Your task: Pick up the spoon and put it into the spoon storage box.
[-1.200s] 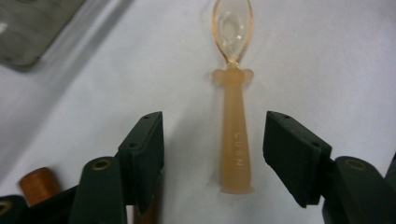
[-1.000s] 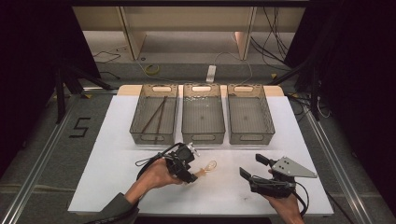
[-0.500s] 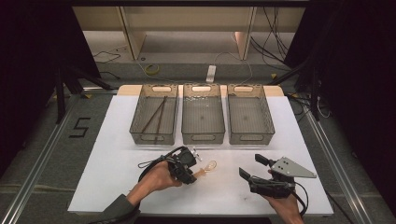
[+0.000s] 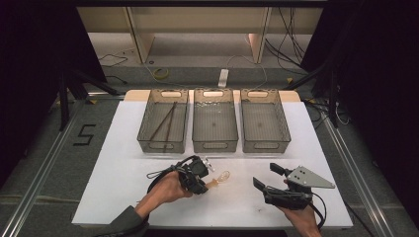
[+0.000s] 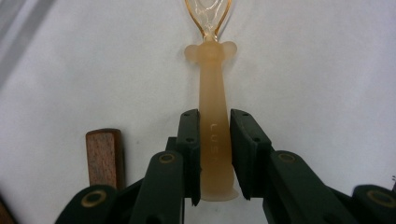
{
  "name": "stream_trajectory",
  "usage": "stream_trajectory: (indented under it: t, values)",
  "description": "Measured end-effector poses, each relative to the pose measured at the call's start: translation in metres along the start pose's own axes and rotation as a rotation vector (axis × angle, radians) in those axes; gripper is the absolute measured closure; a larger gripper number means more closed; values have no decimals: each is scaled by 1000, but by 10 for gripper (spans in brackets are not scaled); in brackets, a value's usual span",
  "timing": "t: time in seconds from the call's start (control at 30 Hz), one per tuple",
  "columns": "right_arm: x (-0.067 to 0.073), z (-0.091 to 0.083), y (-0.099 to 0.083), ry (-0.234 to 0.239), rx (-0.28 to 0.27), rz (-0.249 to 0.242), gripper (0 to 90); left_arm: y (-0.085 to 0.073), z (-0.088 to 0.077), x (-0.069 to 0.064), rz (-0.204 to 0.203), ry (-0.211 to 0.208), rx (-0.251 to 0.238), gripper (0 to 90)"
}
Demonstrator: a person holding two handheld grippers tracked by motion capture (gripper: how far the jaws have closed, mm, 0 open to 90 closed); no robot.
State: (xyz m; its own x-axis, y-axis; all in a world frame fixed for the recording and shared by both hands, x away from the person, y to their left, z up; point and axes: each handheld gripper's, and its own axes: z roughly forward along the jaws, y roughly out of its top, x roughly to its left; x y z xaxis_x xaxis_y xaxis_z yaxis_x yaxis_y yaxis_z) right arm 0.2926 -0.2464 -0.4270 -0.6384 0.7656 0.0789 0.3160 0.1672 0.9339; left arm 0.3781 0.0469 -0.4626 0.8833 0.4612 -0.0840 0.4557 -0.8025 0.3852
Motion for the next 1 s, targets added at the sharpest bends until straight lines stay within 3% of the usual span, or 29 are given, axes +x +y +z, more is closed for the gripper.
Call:
stream_trajectory:
  t: [0.8,1.0]
  values:
    - [0,0,0,1,0,2,233,-1,-16,9,-26,16,-103,739]
    - [0,0,0,1,1,3,233,-1,-21,11,-48,33,-153,738]
